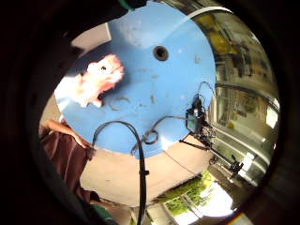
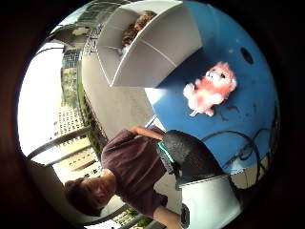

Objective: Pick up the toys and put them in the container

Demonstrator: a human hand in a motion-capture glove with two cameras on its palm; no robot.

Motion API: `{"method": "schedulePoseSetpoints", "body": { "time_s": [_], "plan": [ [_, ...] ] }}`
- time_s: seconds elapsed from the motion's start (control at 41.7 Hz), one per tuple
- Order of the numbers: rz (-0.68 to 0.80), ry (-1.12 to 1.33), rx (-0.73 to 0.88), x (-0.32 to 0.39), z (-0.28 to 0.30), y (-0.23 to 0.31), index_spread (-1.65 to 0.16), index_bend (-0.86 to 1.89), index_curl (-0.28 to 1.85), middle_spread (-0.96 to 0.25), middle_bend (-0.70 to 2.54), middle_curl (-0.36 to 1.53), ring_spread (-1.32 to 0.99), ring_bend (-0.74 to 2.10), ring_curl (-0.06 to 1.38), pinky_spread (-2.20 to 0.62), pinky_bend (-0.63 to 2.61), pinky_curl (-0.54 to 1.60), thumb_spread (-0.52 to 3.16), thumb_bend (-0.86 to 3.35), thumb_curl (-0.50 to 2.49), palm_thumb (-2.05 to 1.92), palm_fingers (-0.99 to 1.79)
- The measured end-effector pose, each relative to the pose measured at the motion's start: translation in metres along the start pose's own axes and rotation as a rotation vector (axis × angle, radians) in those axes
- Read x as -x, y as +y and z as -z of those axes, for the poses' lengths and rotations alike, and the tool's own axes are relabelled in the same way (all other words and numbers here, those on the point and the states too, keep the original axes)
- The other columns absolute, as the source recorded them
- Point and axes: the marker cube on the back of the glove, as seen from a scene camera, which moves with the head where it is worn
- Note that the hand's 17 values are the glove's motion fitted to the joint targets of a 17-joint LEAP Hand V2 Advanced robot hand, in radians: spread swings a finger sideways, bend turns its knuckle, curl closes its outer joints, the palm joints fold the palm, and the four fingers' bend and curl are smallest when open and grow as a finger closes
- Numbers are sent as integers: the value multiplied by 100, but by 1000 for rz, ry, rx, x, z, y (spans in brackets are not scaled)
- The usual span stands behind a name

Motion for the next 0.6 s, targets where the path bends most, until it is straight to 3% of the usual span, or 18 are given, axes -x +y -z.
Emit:
{"method": "schedulePoseSetpoints", "body": {
  "time_s": [0.216, 0.336, 0.408, 0.456, 0.48, 0.6],
  "plan": [
    [63, 197, 215, -3, -120, -49, -24, 13, 21, -2, 8, 25, 0, 12, 33, 4, 73, 33, 119, 1, 42, 17, -39],
    [75, 217, 190, -10, -148, -72, -25, 19, 24, -1, 4, 21, 2, 10, 29, 5, 75, 33, 120, 5, 42, 28, -34],
    [88, 204, 96, -15, -155, -82, -25, 66, 37, -1, -10, 14, 3, 7, 25, 5, 85, 36, 126, 14, 45, 43, -6],
    [84, 179, 11, -18, -159, -87, -23, 83, 42, -1, -7, 11, 3, 14, 25, 2, 94, 38, 130, 20, 46, 53, 12],
    [81, 158, -36, -19, -160, -89, -22, 87, 42, -1, -5, 10, 2, 16, 25, 0, 97, 37, 132, 22, 47, 56, 13],
    [55, 33, -273, -18, -163, -101, -16, 91, 45, -11, 31, 17, -10, 41, 29, -18, 88, 32, 132, 34, 55, 77, 76]
  ]
}}
